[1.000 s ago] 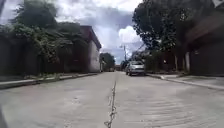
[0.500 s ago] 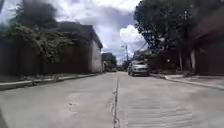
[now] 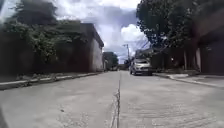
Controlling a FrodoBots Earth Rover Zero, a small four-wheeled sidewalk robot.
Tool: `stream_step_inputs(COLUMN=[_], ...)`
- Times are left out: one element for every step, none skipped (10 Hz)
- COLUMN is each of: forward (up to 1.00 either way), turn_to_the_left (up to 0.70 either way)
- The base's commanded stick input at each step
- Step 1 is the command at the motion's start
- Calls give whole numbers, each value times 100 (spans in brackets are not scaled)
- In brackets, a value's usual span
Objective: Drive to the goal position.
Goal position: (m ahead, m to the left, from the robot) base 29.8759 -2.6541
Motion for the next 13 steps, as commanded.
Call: stream_step_inputs(forward=[70,70,70,70,70,70,70,70,70,70,70,70,70], turn_to_the_left=[-35,-35,-35,-35,-35,-35,-35,-35,-25,0,0,0,0])
